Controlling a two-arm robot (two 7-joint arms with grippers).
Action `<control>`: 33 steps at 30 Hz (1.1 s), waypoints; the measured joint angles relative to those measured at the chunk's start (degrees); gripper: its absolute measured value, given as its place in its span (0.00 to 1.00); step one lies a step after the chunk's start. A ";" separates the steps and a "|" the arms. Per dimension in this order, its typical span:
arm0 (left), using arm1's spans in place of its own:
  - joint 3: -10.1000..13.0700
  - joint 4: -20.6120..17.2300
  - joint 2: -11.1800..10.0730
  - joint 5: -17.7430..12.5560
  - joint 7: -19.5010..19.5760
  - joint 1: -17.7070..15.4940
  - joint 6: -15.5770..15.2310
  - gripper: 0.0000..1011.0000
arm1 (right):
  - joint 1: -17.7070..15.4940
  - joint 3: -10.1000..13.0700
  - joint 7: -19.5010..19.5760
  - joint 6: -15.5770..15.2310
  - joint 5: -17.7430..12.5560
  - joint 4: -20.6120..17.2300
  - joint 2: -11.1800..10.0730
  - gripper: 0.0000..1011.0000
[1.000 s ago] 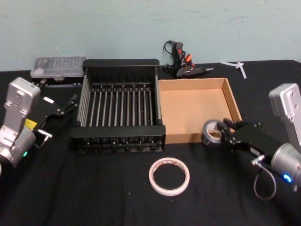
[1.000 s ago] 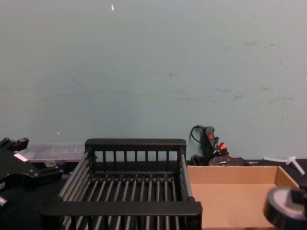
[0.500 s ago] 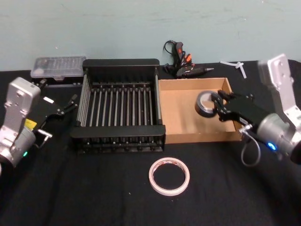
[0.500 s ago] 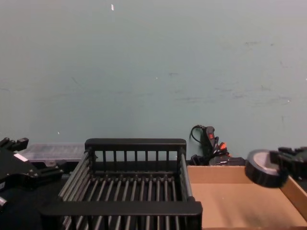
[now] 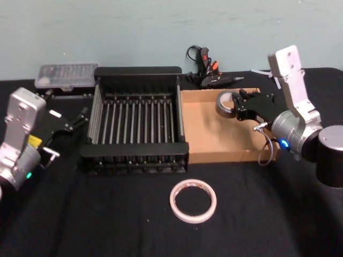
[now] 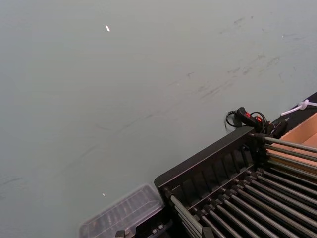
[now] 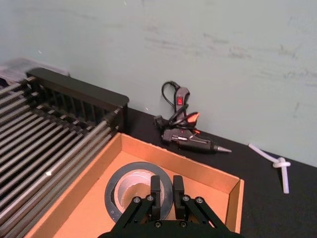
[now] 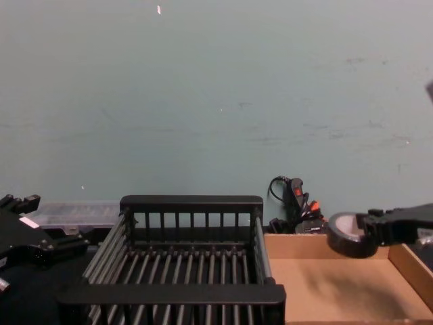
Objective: Pick up the white tape and place it into the black box , Pick up the silver tape and place it into the brown box.
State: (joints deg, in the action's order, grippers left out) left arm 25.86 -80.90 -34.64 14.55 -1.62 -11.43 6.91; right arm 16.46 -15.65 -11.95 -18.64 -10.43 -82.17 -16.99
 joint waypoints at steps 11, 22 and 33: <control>0.00 0.00 0.00 0.00 0.00 0.00 0.00 0.99 | 3.74 -0.58 0.04 -0.08 2.26 8.48 2.77 0.15; 0.00 0.00 0.00 0.00 0.00 0.00 0.00 0.99 | 4.21 -0.29 0.00 0.20 2.96 10.01 3.44 0.15; 0.00 0.00 0.00 0.00 0.00 0.00 0.00 0.99 | 4.03 -0.30 -0.05 0.22 2.80 9.62 3.28 0.30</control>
State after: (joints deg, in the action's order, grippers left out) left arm 25.86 -80.90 -34.65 14.55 -1.62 -11.43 6.91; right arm 20.50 -15.94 -12.01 -18.42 -7.63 -72.54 -13.71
